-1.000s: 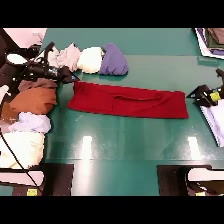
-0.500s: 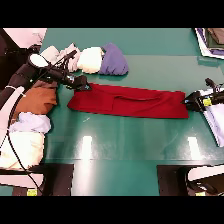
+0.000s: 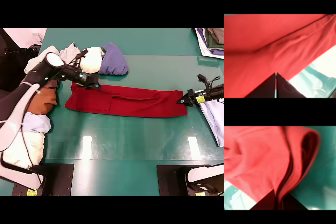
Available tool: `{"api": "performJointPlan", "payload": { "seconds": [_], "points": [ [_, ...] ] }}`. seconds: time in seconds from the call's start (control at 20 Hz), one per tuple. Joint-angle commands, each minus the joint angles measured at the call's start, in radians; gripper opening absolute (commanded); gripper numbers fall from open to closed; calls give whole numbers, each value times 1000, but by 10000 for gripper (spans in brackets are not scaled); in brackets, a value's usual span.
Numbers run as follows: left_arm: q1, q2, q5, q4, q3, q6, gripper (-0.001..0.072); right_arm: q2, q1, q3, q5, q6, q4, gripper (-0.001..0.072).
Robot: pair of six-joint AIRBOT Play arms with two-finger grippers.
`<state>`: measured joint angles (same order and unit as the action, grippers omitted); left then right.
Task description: Fold the shirts.
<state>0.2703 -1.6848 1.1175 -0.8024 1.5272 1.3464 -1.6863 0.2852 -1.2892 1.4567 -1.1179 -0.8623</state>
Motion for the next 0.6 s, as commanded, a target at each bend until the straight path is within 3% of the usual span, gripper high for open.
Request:
{"api": "performJointPlan", "payload": {
  "seconds": [0.0,0.25,0.55],
  "points": [
    [87,-144,-7,-2,163,13,22,116,-38,-32,11,-77,7,20],
    [193,-333,-7,-4,359,61,22,209,-153,-285,96,-205,7,20],
    [261,-415,-74,-5,380,90,22,198,-356,-555,93,-299,8,20]
  ]
}}
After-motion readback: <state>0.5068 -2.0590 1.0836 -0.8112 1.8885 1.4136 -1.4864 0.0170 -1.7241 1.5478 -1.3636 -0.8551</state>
